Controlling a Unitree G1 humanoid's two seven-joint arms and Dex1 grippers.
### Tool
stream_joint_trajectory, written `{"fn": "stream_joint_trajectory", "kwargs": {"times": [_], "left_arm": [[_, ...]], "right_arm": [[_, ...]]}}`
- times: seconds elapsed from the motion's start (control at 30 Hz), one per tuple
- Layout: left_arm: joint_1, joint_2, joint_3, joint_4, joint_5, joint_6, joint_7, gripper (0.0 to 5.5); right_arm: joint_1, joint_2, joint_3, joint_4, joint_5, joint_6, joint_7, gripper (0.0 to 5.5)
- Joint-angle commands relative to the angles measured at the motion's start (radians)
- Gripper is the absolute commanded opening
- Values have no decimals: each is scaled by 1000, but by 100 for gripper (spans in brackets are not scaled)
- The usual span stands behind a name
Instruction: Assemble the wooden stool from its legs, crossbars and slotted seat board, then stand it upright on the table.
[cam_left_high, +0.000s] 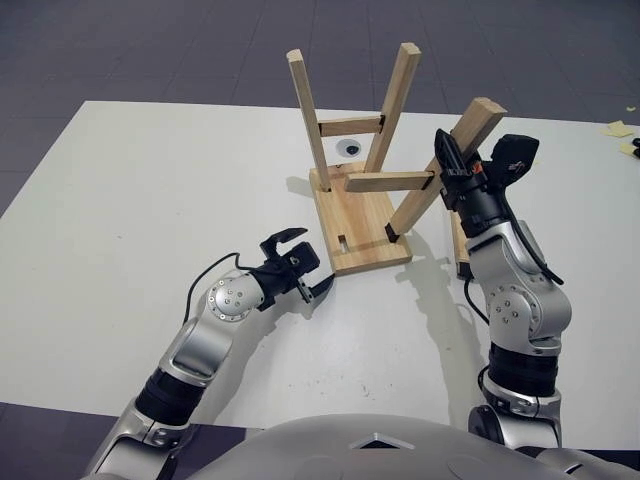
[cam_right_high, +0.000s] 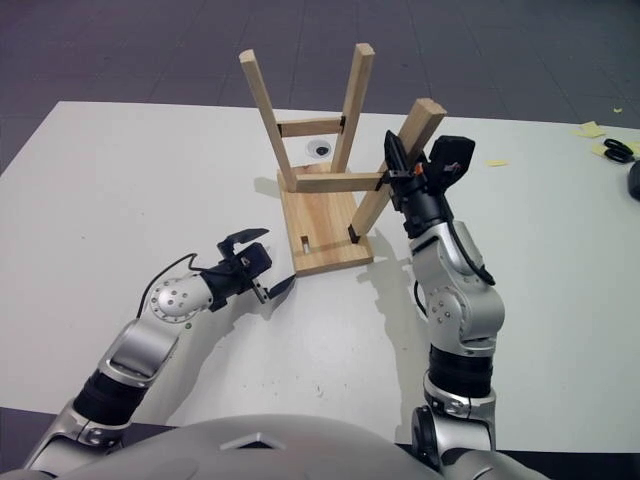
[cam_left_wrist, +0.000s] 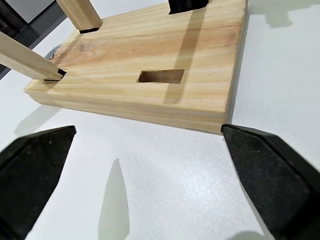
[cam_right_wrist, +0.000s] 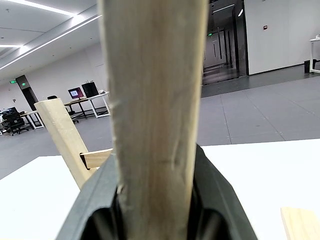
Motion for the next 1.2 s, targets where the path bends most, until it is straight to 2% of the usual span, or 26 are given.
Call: {"fn": "stream_joint_trajectory", "kwargs": {"times": [0.03, 0.2, 0.33, 0.6, 1.0, 1.03, 1.2], "left_arm": [[5, 12, -6, 1, 14, 0, -8, 540], [16, 16, -5, -7, 16, 4, -5, 540], [22, 19, -4, -10, 20, 3, -4, 540], [13, 11, -8, -4, 21, 2, -3, 540], [10, 9, -7, 7, 29, -2, 3, 540], [7, 9, -6, 10, 29, -3, 2, 540], [7, 6, -2, 16, 33, -4, 3, 540]], "right_arm": [[101, -16, 22, 16, -37, -10, 35, 102], [268, -82, 4, -18, -51, 19, 77, 102], [314, -130, 30, -53, -30, 145, 68, 102], [193, -117, 57, -32, -4, 315, -17, 102], [89, -124, 15, -35, 22, 316, -10, 102], [78, -118, 5, -40, 37, 319, -8, 131], [4, -85, -57, -42, 90, 277, 5, 204]]}}
